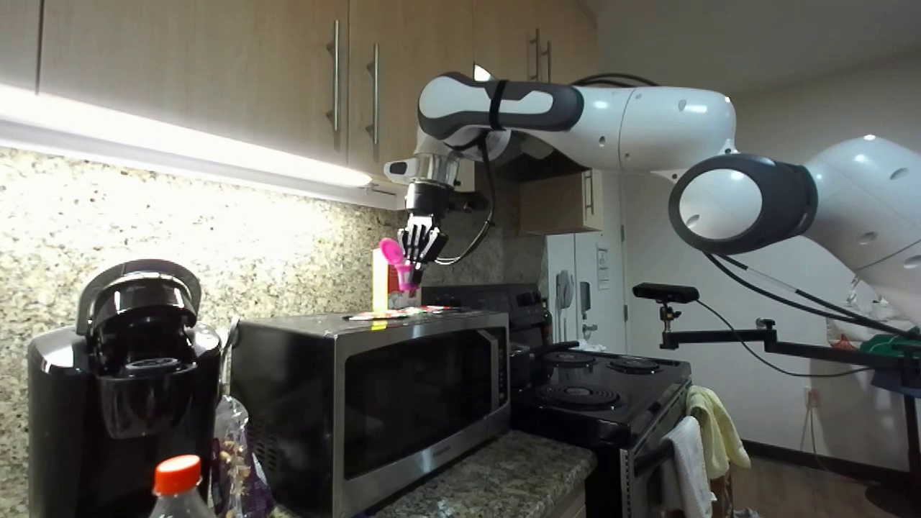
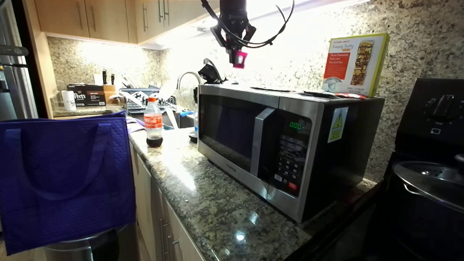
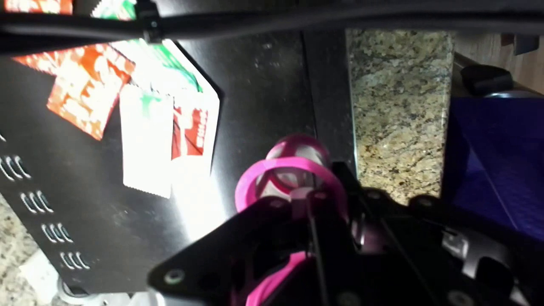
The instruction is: Close the microwave door, place the pink jar on the counter, then put the coca-cola bottle in the bag
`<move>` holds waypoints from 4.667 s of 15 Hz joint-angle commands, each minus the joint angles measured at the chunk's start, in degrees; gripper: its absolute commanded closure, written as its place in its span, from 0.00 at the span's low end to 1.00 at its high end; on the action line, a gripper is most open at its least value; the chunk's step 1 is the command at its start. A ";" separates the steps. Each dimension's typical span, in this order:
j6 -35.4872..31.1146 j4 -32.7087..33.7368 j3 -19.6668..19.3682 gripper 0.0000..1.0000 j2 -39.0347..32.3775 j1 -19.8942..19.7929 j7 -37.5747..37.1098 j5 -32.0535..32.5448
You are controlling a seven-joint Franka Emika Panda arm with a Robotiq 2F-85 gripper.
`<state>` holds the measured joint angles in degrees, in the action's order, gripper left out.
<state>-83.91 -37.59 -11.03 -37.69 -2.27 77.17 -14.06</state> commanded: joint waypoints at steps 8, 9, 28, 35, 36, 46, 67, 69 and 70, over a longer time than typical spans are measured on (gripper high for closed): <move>1.30 0.00 -0.19 0.91 0.53 2.68 1.91 0.32; 1.30 0.00 -0.19 0.96 0.52 2.65 1.91 0.32; -5.93 -7.90 1.32 0.91 -3.72 24.42 4.52 8.39; -6.27 -8.25 0.61 0.97 -3.86 24.70 4.52 8.69; -5.24 -5.39 1.37 0.97 -6.37 23.39 7.62 7.94; -7.77 -13.26 5.46 0.97 -8.55 26.83 1.73 1.28; -53.97 -40.41 2.08 0.97 -7.12 30.12 -19.44 1.21; -52.79 -40.66 10.21 0.67 -5.96 24.38 -24.71 9.79; -51.89 -40.48 12.05 0.65 -5.77 23.07 -26.12 11.42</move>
<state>-136.14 -74.24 -4.83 -47.21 25.01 55.44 -7.80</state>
